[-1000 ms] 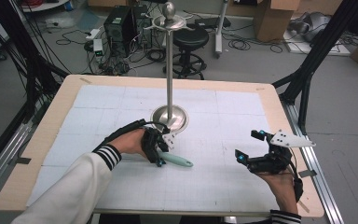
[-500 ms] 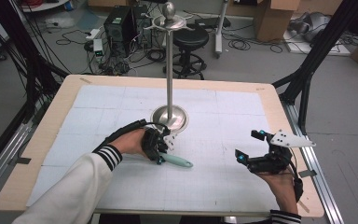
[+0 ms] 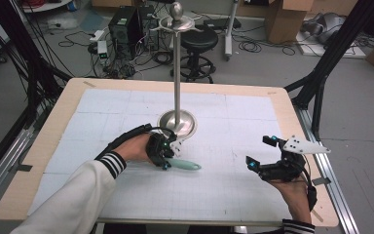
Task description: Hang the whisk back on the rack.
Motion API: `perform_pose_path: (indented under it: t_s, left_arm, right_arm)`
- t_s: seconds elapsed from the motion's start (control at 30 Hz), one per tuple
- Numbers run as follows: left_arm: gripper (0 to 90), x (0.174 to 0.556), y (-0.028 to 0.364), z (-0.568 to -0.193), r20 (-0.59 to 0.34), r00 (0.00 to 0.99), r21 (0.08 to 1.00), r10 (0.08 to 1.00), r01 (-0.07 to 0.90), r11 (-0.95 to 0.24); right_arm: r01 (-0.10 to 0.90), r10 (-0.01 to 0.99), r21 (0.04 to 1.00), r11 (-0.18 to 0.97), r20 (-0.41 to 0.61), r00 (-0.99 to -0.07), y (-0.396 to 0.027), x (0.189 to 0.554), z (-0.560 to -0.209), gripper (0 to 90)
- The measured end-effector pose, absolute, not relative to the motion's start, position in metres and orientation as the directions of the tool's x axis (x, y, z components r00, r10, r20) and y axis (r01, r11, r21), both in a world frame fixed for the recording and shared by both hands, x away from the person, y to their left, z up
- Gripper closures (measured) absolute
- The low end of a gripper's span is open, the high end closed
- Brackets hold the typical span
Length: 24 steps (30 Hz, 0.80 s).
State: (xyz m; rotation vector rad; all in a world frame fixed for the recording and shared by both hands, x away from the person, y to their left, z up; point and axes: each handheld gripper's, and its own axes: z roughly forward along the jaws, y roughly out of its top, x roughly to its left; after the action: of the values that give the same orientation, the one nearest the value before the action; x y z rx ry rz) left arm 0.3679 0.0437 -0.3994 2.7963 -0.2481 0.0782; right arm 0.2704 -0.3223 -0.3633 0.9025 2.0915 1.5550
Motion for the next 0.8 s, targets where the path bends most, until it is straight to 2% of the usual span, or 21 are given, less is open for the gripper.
perform_pose_path:
  t_s: [0.8]
  left_arm:
    - [69.3, 0.368, 0.074, -0.352, 0.104, 0.992, 0.475, -0.076, -0.117, -0.872]
  right_arm:
    - [0.268, 0.685, 0.945, 0.186, 0.07, -0.725, -0.321, 0.271, -0.363, 0.8]
